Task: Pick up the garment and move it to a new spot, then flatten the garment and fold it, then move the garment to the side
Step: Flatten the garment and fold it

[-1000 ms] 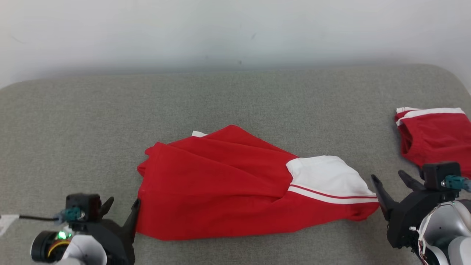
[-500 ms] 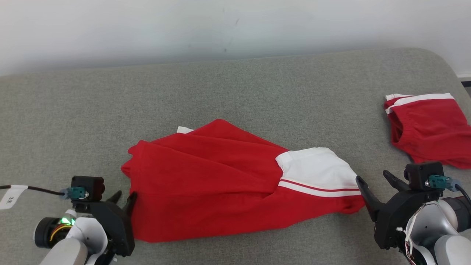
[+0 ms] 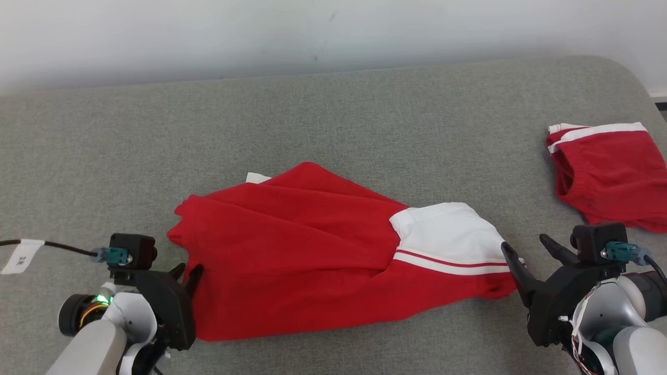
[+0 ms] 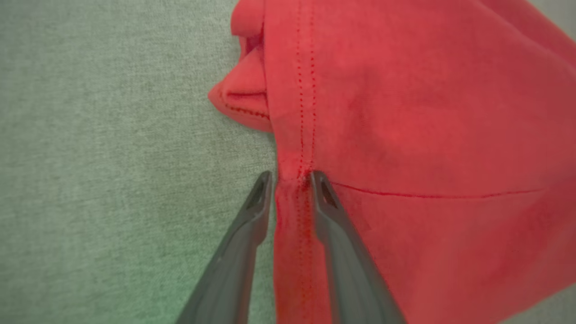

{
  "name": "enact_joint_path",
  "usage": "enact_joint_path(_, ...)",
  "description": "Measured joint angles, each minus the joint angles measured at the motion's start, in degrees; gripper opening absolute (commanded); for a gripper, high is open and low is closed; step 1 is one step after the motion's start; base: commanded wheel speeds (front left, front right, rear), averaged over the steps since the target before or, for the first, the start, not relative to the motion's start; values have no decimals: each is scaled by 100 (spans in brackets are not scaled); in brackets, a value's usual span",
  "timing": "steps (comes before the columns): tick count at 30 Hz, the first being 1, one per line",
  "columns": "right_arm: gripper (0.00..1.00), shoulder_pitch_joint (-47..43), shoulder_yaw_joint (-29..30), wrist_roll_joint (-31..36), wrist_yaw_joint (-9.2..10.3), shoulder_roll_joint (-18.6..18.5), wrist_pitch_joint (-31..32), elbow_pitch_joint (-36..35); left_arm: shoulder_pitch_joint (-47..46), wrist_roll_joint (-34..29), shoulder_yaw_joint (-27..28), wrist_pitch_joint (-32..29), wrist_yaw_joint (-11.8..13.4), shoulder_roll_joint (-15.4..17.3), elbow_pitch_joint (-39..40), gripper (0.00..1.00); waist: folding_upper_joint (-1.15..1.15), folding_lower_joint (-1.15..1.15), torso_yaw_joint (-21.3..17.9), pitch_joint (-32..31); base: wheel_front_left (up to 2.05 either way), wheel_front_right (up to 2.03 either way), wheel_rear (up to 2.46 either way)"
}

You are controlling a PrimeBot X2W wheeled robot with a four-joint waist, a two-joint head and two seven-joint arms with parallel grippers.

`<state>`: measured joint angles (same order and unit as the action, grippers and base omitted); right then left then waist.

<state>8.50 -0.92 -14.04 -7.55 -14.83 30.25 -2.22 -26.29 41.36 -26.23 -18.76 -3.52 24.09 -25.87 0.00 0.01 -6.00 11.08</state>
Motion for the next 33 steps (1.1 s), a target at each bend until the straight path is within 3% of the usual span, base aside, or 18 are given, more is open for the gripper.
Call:
enact_joint_path(6,100,6,-1,-4,0,3,-5,18,-76,-96,-112,-19,49,-4,-120,24,0,0,-28,14,0,0,0)
enact_joint_path(8,100,6,2,-3,0,12,-5,20,-80,-97,-140,-56,47,-1,-126,0,0,-1,-29,9,0,0,0)
enact_joint_path(17,100,34,65,10,0,14,-12,-2,-43,-203,16,277,309,116,236,0,0,0,26,-45,0,0,0)
enact_joint_path(28,100,309,269,10,0,-62,230,-215,873,75,509,680,770,350,1468,0,0,-1,147,-48,0,0,0)
enact_joint_path(33,100,811,411,53,0,-97,667,-13,1235,100,559,708,927,438,2053,0,0,-1,160,110,0,0,0)
